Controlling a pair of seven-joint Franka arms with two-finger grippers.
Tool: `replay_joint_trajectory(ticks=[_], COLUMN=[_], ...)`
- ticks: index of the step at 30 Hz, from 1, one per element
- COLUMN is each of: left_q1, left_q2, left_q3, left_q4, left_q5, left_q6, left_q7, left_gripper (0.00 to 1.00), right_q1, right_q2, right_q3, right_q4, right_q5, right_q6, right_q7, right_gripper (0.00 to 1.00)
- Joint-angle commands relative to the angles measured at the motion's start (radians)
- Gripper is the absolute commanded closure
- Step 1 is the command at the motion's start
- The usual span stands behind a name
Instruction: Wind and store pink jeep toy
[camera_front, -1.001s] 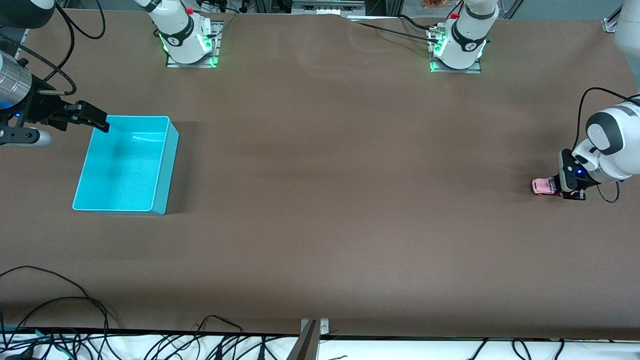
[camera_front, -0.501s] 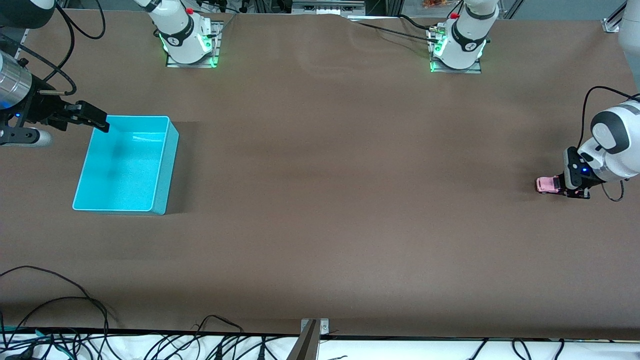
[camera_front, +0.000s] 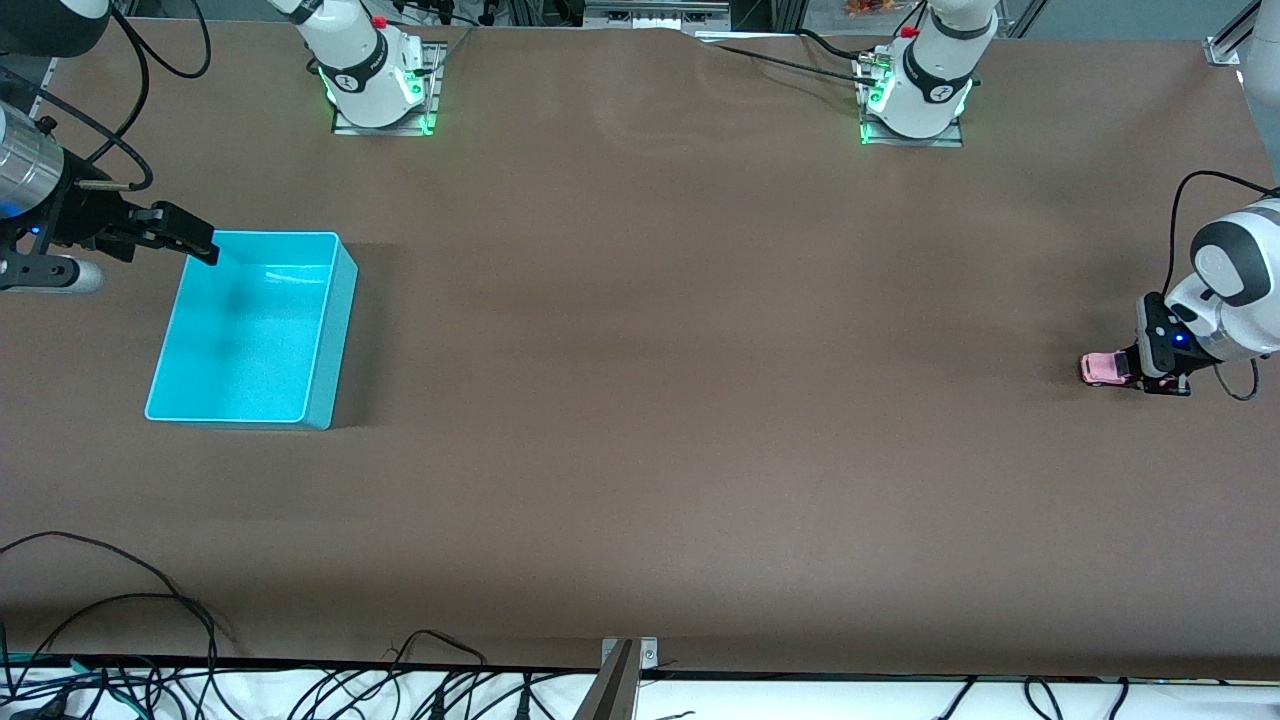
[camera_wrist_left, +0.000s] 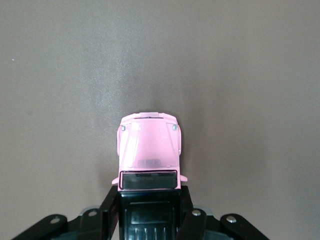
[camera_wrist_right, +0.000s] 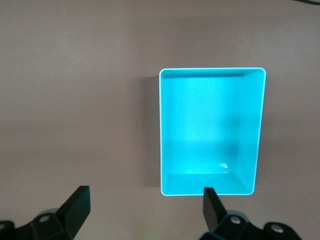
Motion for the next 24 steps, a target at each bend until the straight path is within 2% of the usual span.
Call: replay_joint_trajectory(ticks=[1,10,18,24], left_q1=[0.023,0.023,0.016,0.006], left_q2=[0.034,0.023,-0.046,-0.065], left_q3=[0.001,-0.001,-0.002,-0.057], left_q4=[0.065,0.156,0.170,0.254], left_q5=[-0.009,-0.009,-0.009,-0.008], left_q6=[-0.107,-0.237,-0.302,-0.426], left_q7=[0.021,0.018,-0.054,-0.184], left_gripper=[0.00,0.00,0.00,0.00], right_q1=[0.000,0.000,0.000,0.000], right_q2=[0.003,0.003,0.003,0.003], right_q3=[-0.006,-0.006,-0.006,-0.006], right_q4=[0.017,0.017,0.017,0.017], right_q5=[0.015,0.015,0.015,0.017], right_q6=[-0.018,-0.018,-0.018,-0.018], right_q7=[-0.015,-0.015,-0.015,-0.015], right_gripper=[0.00,0.00,0.00,0.00])
